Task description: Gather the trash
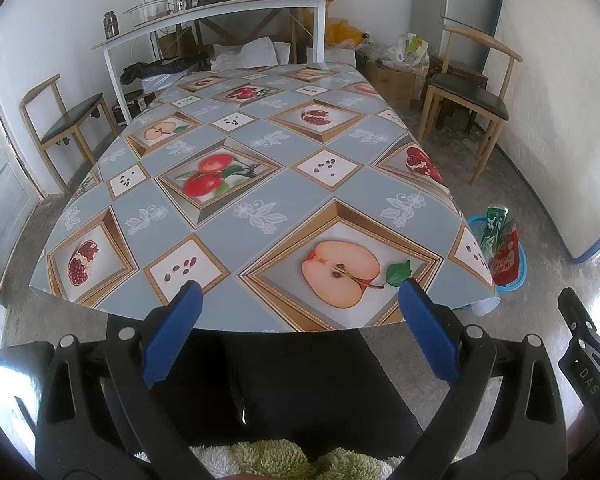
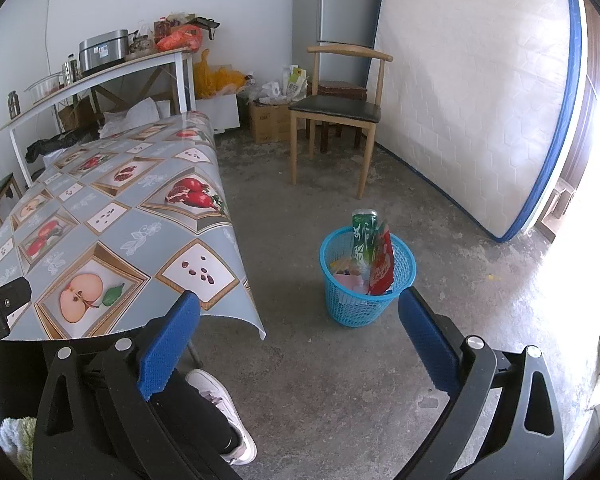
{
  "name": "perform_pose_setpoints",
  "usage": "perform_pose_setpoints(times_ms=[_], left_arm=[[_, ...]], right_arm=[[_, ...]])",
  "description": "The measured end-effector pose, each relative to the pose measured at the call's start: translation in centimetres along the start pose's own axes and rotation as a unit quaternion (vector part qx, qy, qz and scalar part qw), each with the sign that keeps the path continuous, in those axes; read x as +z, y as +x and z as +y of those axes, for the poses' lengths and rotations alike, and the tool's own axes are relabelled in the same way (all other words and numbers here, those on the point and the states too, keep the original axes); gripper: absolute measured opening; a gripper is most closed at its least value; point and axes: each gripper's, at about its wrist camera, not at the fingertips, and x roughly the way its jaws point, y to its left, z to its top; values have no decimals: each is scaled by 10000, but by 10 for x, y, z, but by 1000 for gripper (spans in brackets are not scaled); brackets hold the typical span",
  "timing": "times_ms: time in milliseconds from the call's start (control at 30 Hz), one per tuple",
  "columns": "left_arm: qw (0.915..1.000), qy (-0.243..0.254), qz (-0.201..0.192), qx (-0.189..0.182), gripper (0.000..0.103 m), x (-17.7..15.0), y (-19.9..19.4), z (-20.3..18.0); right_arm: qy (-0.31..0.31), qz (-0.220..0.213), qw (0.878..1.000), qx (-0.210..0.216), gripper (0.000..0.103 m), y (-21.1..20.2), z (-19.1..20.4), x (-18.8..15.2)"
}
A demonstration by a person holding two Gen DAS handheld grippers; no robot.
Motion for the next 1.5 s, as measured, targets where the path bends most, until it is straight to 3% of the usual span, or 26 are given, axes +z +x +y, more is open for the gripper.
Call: perform_pose_setpoints(times_ms=[1500], left_arm=[[10000,0,4,4,94,0,0,-1]], right_arm=[[-7,-35,10000,17,97,-3,2,1]])
